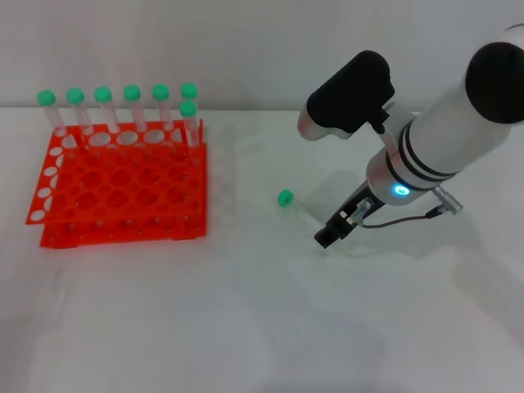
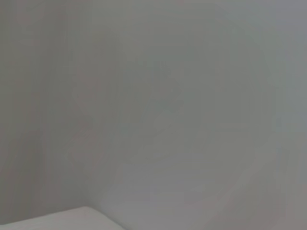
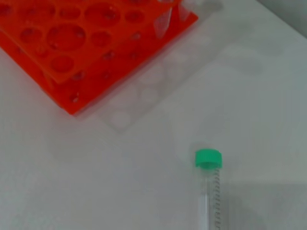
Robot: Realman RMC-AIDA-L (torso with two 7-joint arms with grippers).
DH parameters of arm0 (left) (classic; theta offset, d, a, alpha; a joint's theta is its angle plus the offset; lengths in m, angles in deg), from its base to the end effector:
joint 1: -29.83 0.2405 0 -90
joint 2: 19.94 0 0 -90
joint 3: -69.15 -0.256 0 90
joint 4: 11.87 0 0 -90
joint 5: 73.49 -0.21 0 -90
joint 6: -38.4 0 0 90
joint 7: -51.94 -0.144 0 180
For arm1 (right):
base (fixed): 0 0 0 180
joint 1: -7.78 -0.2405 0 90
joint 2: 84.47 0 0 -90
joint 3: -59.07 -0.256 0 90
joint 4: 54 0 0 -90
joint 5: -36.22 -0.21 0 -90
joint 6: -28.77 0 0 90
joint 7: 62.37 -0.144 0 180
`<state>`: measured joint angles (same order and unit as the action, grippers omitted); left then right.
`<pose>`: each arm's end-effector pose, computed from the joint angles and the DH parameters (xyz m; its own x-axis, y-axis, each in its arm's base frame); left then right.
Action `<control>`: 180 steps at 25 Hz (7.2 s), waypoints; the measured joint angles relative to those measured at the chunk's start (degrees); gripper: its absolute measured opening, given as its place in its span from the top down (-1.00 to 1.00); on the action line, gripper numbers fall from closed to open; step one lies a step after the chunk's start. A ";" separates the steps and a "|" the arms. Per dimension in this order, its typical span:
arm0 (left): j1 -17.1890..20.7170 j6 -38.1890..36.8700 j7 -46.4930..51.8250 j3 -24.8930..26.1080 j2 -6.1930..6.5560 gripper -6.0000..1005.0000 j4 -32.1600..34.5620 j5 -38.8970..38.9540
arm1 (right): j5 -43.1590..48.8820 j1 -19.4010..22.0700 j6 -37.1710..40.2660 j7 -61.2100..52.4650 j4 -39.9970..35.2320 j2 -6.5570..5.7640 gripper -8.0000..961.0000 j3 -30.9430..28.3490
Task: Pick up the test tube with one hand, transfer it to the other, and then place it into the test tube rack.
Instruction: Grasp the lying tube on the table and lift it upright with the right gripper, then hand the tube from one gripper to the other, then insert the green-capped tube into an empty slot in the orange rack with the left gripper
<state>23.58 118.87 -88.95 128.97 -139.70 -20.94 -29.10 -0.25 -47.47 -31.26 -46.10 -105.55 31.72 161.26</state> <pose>-0.3964 0.2129 0.0215 0.2442 -0.1583 0.9567 0.9682 0.0954 -0.2313 0.1198 0.4169 -0.0796 0.8040 -0.5688 0.1734 -0.4037 -0.7363 -0.5431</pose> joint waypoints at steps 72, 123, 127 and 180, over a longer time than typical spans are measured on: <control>-11.92 7.92 -3.26 -0.56 0.59 -0.75 -1.23 -28.94 | -78.94 35.50 -6.51 100.52 17.40 -0.70 0.60 -31.37; -25.12 -24.68 11.27 -12.62 -0.67 -0.71 -22.46 -40.90 | -93.10 33.63 -24.31 126.63 41.74 0.00 0.60 -22.77; -25.35 -25.36 11.30 -13.35 -0.72 -0.49 -22.52 -40.42 | -93.14 33.62 -24.37 126.63 41.75 0.00 0.60 -22.67; -26.11 -19.93 -16.53 19.39 0.52 0.48 -7.09 -28.19 | -94.65 37.14 -21.64 142.23 47.56 -0.26 -0.79 -55.20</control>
<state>-2.52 98.94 -105.48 148.35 -139.18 -28.03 -57.29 -94.91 -10.33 -52.90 96.13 -57.99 31.46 106.07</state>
